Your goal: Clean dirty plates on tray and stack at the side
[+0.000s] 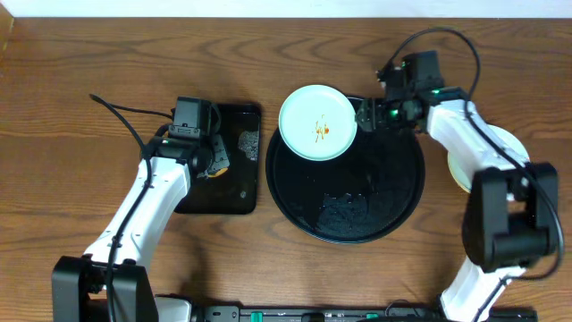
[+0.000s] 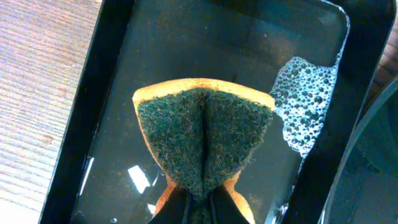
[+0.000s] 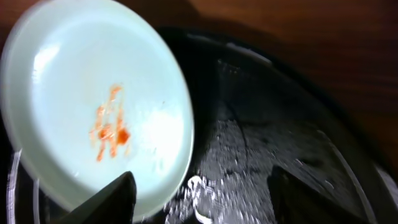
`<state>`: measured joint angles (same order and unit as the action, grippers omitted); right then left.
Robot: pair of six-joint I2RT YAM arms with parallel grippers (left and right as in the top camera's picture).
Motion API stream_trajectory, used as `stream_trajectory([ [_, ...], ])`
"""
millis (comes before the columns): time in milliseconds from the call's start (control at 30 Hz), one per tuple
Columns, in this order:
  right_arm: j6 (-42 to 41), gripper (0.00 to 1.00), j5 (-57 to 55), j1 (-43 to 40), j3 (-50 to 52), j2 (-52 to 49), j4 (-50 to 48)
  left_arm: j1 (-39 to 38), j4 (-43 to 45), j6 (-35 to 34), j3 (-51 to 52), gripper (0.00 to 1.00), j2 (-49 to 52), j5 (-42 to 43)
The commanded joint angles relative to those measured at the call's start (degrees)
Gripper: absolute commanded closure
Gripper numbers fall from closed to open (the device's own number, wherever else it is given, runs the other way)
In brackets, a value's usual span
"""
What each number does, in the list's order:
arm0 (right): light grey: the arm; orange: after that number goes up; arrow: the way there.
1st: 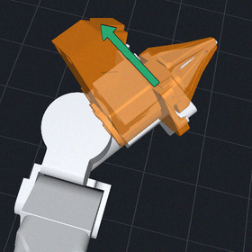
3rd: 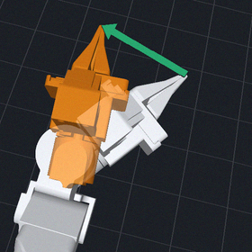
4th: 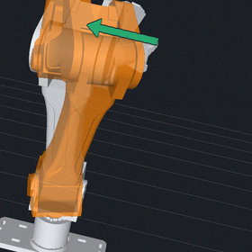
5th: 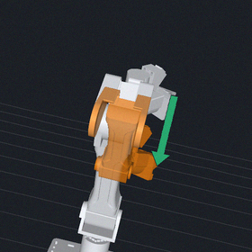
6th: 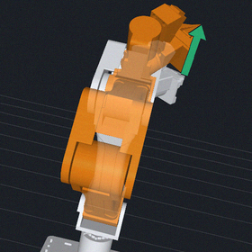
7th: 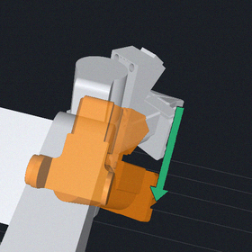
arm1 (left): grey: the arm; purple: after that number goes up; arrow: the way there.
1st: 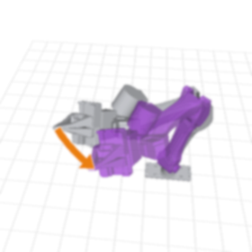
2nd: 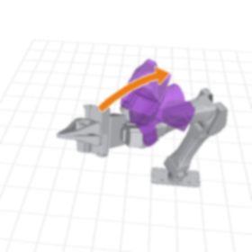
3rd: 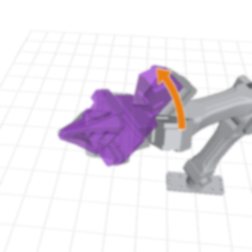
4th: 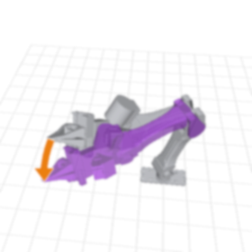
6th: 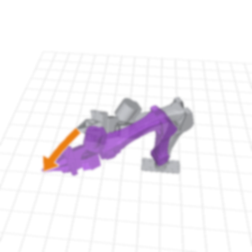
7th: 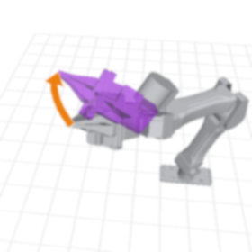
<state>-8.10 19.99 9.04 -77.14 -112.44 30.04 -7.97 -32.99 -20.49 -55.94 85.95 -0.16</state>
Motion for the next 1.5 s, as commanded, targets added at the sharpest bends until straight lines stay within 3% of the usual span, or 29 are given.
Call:
stream_trajectory([
  [0, -3.17, 0.37, 1.38, 1.25, -0.76, -3.45, -1.40, 0.28, -0.20, 1.18, 0.44, 0.92, 0.22, -0.24],
  [133, -3.54, 0.44, 3.41, 2.10, -0.76, -6.34, -2.49, 0.28, -0.20, 1.20, 0.44, 0.93, 0.22, -0.24],
  [233, -3.63, 0.58, 3.43, 2.82, -0.76, -6.73, -2.43, 0.28, -0.20, 1.20, 0.44, 0.92, 0.22, -0.24],
  [367, -3.63, 0.86, 3.45, 3.32, -0.76, -6.49, -2.34, 0.28, -0.20, 1.20, 0.44, 0.92, 0.22, -0.24],
  [533, -3.37, 0.99, 3.45, 3.34, -0.76, -5.95, -0.17, 0.28, -0.26, 1.18, 0.44, 0.92, 0.22, -0.24],
  [900, -0.87, 0.99, -0.70, 3.72, -0.76, 1.18, 17.86, -0.07, -0.28, 1.20, 0.44, 0.92, 0.22, 0.13],
  [1033, -1.03, 0.99, -3.10, 4.85, -0.52, 1.57, 23.56, -1.29, 1.86, 1.22, 0.44, 0.92, 0.22, 6.67],
  [1200, -1.31, 0.99, -4.13, 7.17, 2.86, 1.51, 22.43, -5.38, 6.54, 1.16, 0.44, 0.92, 0.22, 13.22],
  [1467, -3.15, 0.99, -4.61, 9.84, 7.45, 1.51, 18.51, -16.59, 13.27, -1.79, 0.44, 0.93, 1.90, 13.18],
])
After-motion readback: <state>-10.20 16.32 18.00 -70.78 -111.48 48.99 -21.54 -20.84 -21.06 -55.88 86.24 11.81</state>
